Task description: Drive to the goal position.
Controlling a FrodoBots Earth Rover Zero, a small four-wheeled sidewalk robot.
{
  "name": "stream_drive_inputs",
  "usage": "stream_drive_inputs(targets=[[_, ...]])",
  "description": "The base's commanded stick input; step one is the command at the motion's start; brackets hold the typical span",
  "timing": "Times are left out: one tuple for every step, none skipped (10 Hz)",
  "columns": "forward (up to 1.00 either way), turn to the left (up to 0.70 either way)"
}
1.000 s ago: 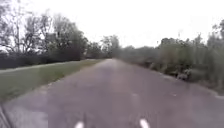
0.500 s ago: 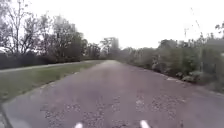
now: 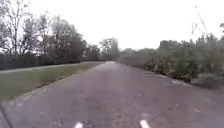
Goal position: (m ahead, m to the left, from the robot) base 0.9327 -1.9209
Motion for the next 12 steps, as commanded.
stream_drive_inputs(targets=[[0.7,0.0],[0.7,0.0],[0.7,0.0],[0.7,0.0],[0.7,0.0],[0.7,0.0],[0.7,0.0],[0.7,0.0],[0.7,0.0],[0.7,0.0],[0.7,0.0],[0.7,0.0]])
